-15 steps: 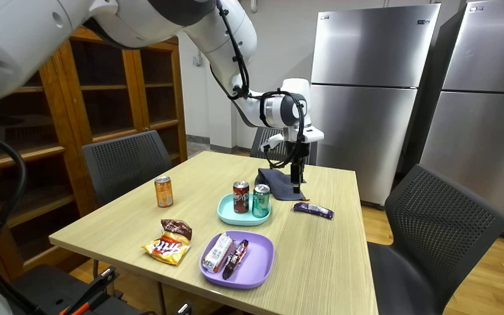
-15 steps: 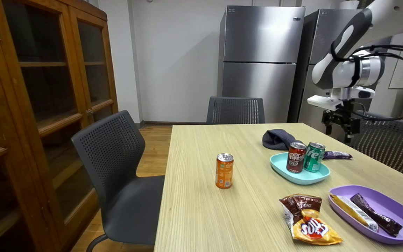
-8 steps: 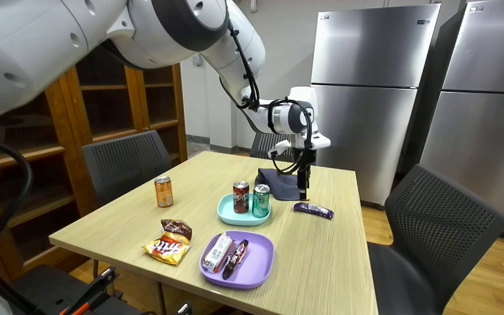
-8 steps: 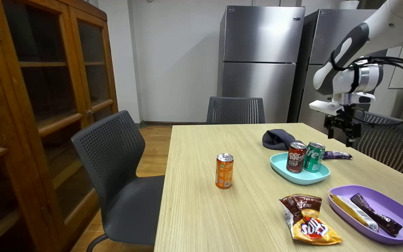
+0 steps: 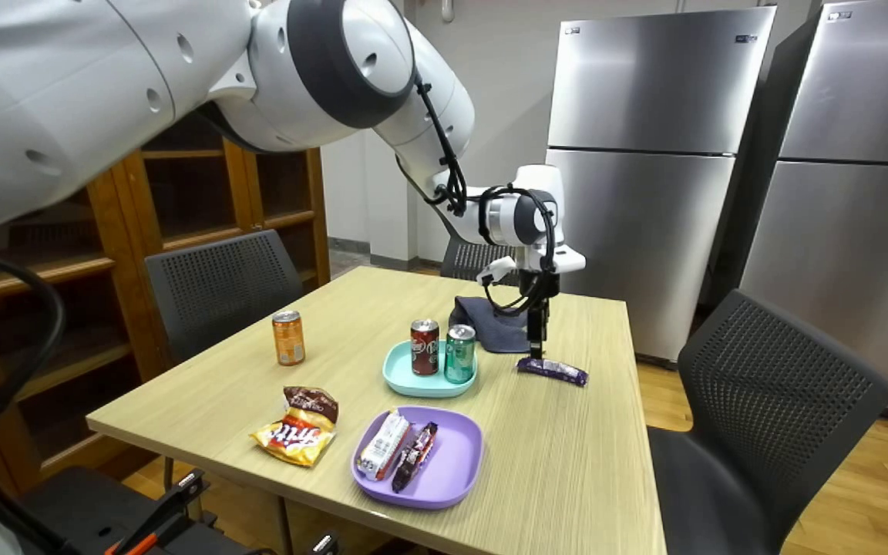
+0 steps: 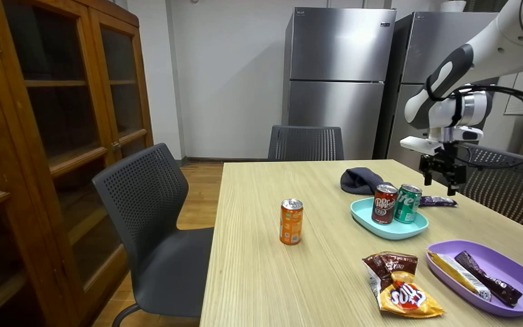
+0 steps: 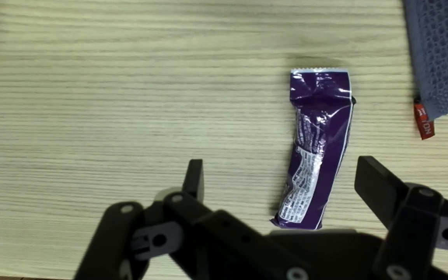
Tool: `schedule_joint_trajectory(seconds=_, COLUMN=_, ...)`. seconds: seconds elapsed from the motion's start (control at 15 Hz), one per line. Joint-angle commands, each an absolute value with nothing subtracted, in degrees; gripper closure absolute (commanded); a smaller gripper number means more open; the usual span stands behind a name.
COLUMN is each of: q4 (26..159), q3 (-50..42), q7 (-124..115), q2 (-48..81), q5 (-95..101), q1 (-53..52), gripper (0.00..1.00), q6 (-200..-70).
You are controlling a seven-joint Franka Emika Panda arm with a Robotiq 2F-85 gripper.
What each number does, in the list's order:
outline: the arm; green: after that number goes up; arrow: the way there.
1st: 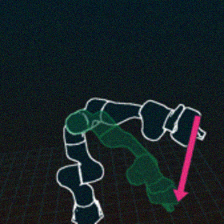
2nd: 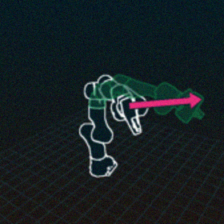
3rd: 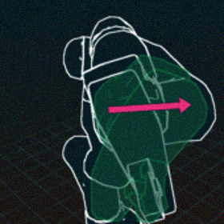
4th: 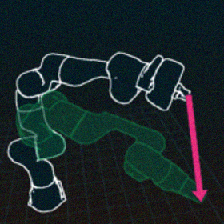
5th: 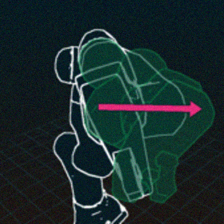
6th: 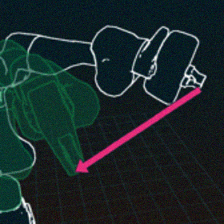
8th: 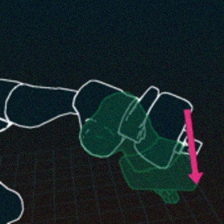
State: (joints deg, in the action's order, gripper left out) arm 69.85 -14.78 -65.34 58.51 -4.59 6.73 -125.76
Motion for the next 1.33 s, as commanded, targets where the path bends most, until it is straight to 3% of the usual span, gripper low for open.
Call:
schedule_joint_trajectory(seconds=0.0, q4=63.7, q3=-13.8, q7=-66.7, q2=61.9, q5=-5.3, q1=8.2, gripper=0.0, q6=-121.9)
schedule_joint_trajectory(seconds=1.27, q4=61.9, q3=-14.7, q7=-67.0, q2=64.7, q5=-3.5, q1=8.1, gripper=0.0, q6=-123.2)
